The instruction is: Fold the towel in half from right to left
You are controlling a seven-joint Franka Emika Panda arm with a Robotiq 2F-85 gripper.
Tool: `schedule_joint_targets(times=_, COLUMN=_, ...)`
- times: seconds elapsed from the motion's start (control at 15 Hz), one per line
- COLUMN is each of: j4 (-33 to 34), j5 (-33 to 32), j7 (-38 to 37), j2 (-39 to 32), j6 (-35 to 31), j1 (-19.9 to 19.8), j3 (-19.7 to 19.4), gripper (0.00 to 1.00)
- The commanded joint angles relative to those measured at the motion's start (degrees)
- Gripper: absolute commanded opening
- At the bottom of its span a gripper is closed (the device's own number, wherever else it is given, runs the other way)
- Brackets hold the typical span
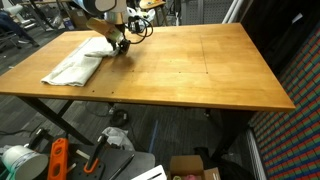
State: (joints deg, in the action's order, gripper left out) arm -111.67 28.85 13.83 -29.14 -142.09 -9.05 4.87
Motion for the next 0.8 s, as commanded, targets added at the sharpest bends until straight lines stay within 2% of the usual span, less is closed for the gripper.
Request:
schedule_joint_targets(times=0.0, j4=2.2, j5=0.5, j7=-0.5, j2=-1.6, j6=0.5, j1=-1.1, j3=1.0, gripper=0.13)
schedule_joint_targets(times=0.07, j4=2.3, j5=0.5, j7=-0.6, j2=-1.6, j6=0.5, j1=-1.1, j3=1.0, gripper=0.10)
schedule_joint_targets(times=0.27, j4=2.0, j5=1.0, j7=-0.5, j2=-1.1, j6=-0.1, j1=-1.1, j3=1.3, gripper=0.15)
schedule_joint_targets(times=0.73, j4=-0.9, j5=2.1, j7=0.5, j2=3.7, j6=-1.7, j1=-0.8, j3=2.9, gripper=0.15)
